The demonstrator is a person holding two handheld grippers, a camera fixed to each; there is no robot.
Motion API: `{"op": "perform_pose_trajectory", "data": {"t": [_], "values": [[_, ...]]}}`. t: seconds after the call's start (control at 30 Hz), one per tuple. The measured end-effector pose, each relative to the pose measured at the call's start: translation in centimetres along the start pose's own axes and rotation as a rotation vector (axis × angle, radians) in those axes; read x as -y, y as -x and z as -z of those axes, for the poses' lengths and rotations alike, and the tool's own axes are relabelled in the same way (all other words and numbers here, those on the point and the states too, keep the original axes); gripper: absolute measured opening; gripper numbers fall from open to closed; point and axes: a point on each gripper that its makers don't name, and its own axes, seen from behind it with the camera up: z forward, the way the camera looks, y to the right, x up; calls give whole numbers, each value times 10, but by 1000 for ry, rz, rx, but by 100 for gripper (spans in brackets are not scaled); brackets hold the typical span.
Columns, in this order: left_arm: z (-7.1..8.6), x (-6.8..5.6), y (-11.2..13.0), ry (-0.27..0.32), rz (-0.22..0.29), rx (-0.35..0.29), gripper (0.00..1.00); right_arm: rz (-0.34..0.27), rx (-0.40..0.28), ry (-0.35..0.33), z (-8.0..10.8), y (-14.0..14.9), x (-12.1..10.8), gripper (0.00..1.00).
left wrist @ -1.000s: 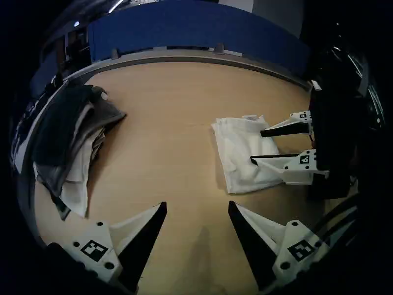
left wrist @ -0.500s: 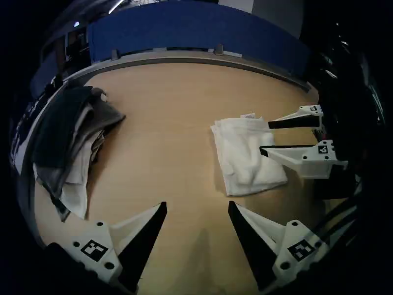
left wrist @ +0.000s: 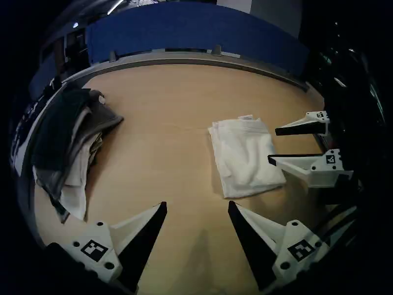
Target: Fold towel
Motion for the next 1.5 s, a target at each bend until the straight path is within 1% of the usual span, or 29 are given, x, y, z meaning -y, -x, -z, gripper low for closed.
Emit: {"op": "perform_pose_trajectory", "data": {"t": [0.27, 0.43, 0.7, 0.77, 0.8, 0.93, 1.03, 1.1, 1.17, 1.3, 1.4, 1.5], "values": [[1, -2, -1, 1, 0, -3, 93, -9, 37, -1, 12, 27, 7, 100], [2, -3, -2, 2, -1, -5, 93, -26, 60, -2, 18, 44, 11, 100], [2, -6, -3, 5, -4, -6, 93, -38, 101, 2, 22, 65, 13, 100], [2, -6, -3, 7, -5, -6, 93, -36, 110, 1, 22, 68, 13, 98], [2, -7, -3, 7, -5, -6, 93, -35, 114, 0, 22, 69, 14, 95], [2, -6, -3, 5, -6, -7, 93, -24, 129, -12, 21, 74, 19, 76], [2, -5, -3, 3, -5, -8, 93, -18, 142, -19, 20, 78, 23, 67], [3, -5, -3, 1, -4, -9, 93, -17, 153, -22, 20, 81, 25, 59], [3, -4, -4, 0, -3, -10, 93, -21, 161, -17, 19, 84, 26, 48], [3, -3, -3, 0, -3, -11, 93, -40, 176, -17, 17, 88, 26, 32], [4, -2, -3, -3, -4, -11, 93, -61, 170, -10, 15, 87, 24, 18], [4, -2, -2, -2, -5, -10, 93, -71, 168, -4, 15, 87, 22, 11]]}}
